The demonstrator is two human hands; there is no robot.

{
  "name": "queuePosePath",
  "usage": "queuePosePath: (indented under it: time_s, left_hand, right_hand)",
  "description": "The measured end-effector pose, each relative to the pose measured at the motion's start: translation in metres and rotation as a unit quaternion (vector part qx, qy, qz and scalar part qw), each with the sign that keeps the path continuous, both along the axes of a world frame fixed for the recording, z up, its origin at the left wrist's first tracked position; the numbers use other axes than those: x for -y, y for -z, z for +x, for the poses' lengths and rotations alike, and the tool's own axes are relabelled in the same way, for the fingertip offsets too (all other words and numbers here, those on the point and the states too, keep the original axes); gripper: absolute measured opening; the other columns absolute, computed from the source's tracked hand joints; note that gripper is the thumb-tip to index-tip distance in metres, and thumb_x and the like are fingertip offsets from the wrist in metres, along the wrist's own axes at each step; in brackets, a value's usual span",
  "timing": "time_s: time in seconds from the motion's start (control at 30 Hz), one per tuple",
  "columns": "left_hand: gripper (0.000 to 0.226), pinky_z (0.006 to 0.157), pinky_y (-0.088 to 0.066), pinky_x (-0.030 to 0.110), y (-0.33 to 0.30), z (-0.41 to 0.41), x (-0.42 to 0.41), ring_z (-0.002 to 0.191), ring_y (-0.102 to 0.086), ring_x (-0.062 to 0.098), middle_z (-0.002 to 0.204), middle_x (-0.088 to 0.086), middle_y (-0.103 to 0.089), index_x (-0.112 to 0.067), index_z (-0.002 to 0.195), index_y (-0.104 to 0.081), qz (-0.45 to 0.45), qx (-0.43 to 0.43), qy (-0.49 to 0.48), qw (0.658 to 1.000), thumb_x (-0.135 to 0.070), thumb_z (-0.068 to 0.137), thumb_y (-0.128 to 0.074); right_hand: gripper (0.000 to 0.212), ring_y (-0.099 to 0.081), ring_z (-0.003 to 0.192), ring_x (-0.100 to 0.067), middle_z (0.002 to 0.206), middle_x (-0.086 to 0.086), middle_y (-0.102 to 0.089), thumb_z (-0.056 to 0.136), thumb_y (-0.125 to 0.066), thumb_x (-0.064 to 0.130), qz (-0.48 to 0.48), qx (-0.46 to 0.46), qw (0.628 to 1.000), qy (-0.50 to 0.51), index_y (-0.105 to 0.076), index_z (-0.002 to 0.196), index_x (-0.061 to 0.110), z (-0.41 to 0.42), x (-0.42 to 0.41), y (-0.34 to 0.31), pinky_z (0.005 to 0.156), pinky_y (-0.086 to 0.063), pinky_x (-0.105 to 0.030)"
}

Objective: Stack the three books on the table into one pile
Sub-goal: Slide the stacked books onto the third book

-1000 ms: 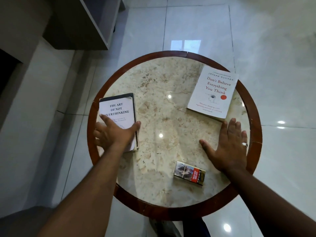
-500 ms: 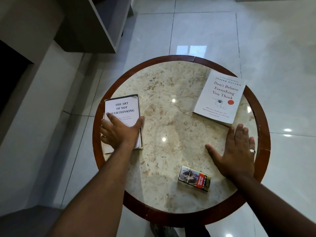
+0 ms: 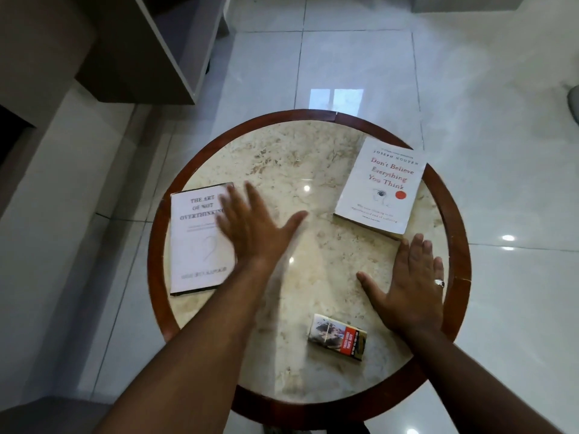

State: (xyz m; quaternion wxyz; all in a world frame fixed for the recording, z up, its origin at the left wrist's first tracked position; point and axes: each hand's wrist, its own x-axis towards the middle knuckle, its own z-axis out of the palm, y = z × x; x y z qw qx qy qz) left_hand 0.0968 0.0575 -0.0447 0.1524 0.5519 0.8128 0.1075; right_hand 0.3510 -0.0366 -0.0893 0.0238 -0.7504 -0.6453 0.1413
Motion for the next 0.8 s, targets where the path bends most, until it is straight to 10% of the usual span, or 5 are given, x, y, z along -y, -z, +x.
queuePosePath:
  time_s: [0.27,0.53,0.8]
  left_hand:
    - [0.113,0.113,0.005,0.069,0.003,0.155,-0.06,0.147,0.021,0.041,0.161,0.019,0.023,-0.037,0.154,0.004,-0.111,-0.001,0.243,0.964,-0.092,0.066,-0.04]
    - [0.122,0.102,-0.031,0.053,0.002,0.155,-0.065,0.128,-0.027,0.043,0.145,0.024,-0.022,-0.031,0.148,-0.01,-0.114,-0.07,0.175,0.975,-0.084,0.052,-0.063]
    - [0.14,0.093,-0.038,0.048,-0.001,0.124,-0.054,0.11,-0.038,0.039,0.137,0.024,-0.022,-0.036,0.148,0.018,-0.155,-0.044,0.112,0.981,-0.087,0.048,-0.065]
  right_hand:
    - [0.115,-0.001,0.156,-0.033,0.168,-0.021,-0.004,0.084,-0.022,0.088,0.003,0.017,1.0,0.026,-0.015,0.157,0.0,0.0,-0.001,0.004,0.126,-0.005,-0.051]
    - [0.115,-0.002,0.156,-0.034,0.168,-0.021,-0.006,0.083,-0.022,0.088,0.004,0.02,1.0,0.02,-0.014,0.157,0.001,0.0,-0.002,0.003,0.124,-0.008,-0.051]
    - [0.114,-0.006,0.156,-0.034,0.167,-0.022,-0.01,0.083,-0.023,0.087,0.014,0.023,0.999,0.025,-0.014,0.157,0.001,0.0,-0.002,0.003,0.124,-0.009,-0.051]
